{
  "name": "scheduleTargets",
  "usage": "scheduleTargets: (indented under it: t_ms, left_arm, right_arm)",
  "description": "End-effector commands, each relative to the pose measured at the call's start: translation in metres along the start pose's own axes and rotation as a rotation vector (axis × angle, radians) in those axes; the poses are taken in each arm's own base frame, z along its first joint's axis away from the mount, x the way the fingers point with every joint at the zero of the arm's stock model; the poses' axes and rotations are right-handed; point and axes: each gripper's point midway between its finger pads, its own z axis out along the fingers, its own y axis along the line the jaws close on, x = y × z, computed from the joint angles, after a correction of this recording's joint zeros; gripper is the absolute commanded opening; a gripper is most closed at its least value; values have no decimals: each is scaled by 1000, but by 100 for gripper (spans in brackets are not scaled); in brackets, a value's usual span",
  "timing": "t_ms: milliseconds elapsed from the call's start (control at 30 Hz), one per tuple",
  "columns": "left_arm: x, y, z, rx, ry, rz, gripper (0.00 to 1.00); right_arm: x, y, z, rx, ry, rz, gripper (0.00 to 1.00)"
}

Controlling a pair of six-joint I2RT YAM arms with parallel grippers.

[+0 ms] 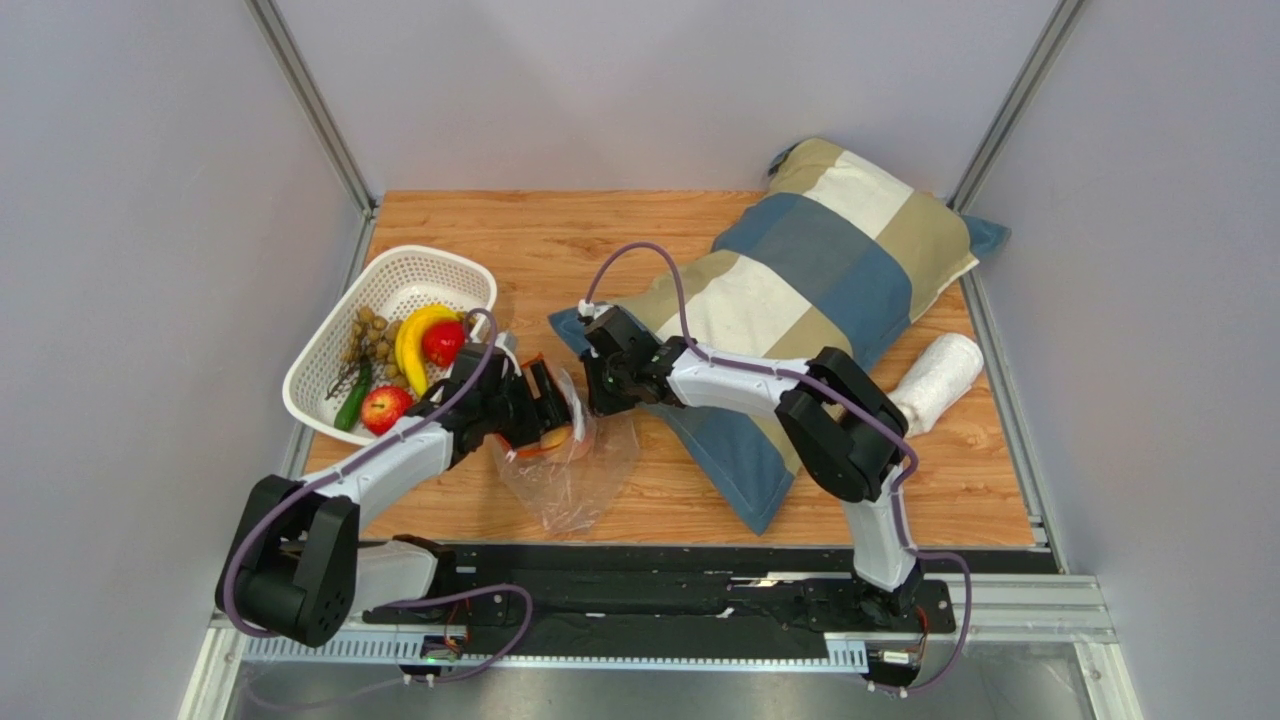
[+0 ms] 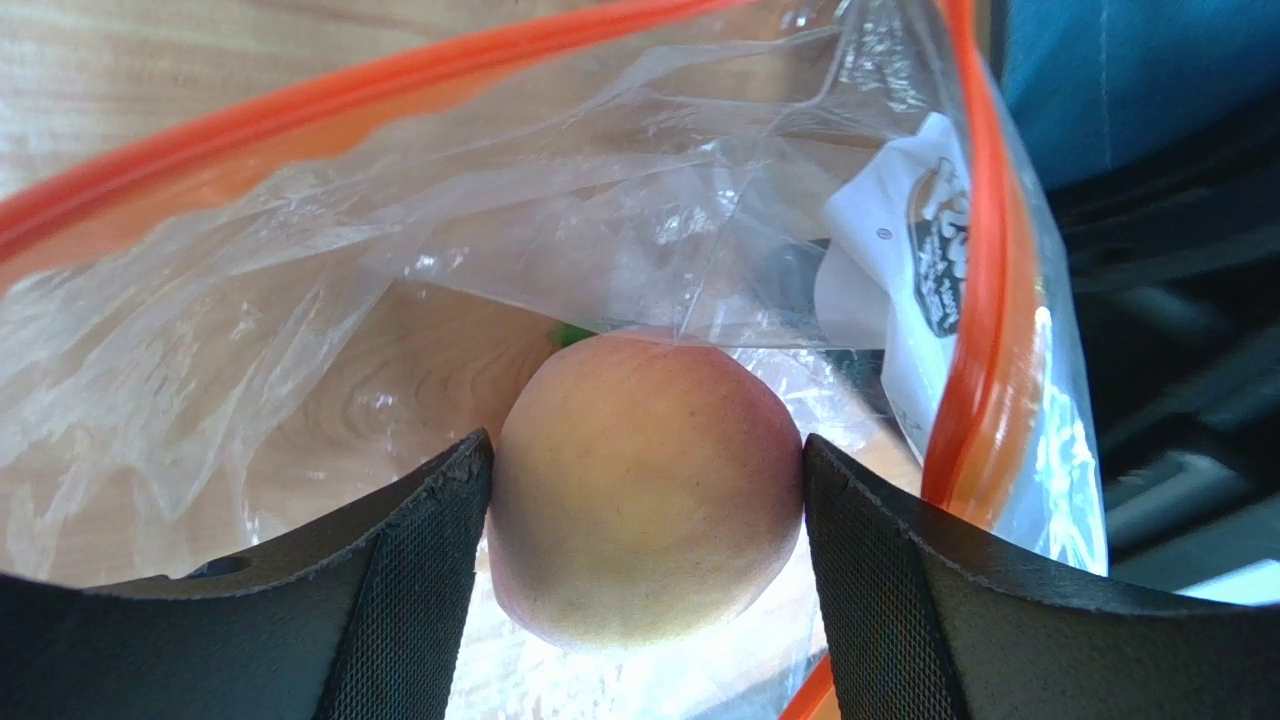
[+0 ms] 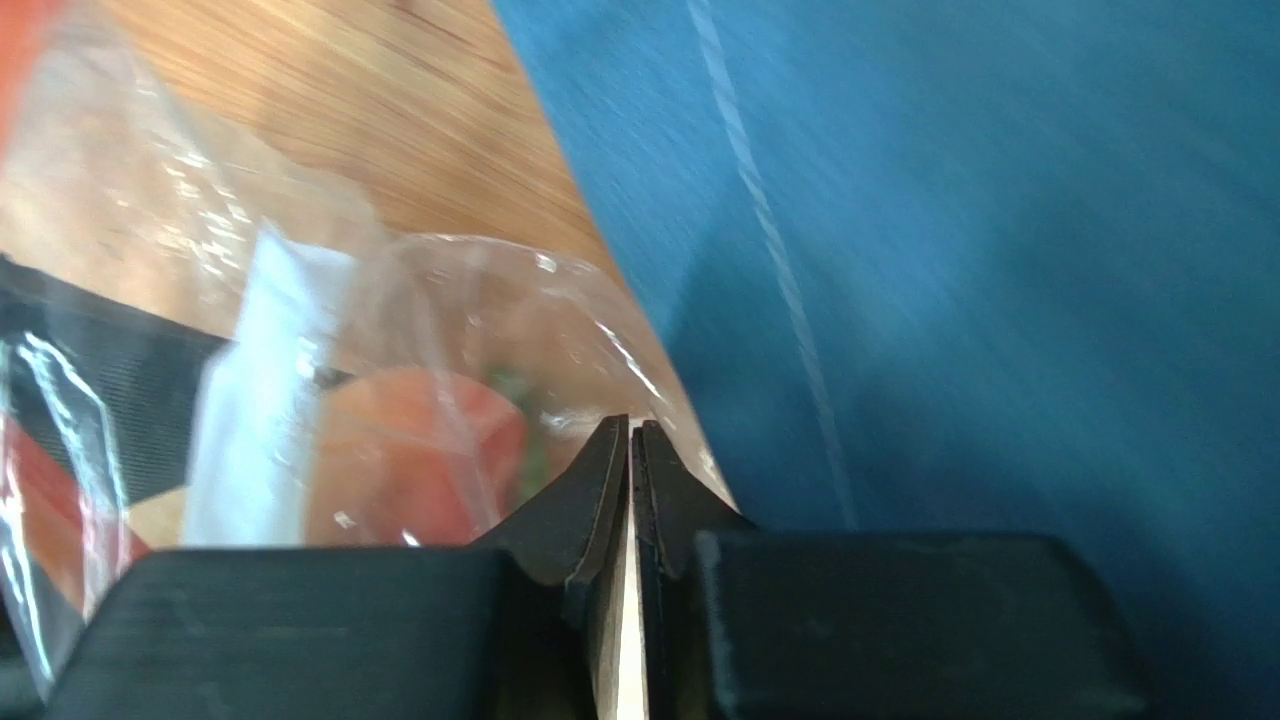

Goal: Open the zip-top bag and remove the fake food

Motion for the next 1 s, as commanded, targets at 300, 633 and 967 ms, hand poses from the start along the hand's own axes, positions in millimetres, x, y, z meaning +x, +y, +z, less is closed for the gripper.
scheduleTargets:
  t_ms: [300,633,967]
  left_arm:
    - [26,10,-12,-4,59,10,78]
    - [35,5,-18,41,69,-22,78]
    - [45,0,-20,85,99,-60,77]
  right_arm:
    - [30,25,-63,28,-20,53,11]
    - [54,45,-51,-59,-36,165,9]
    - [55,67,-25,-174,-26,269,8]
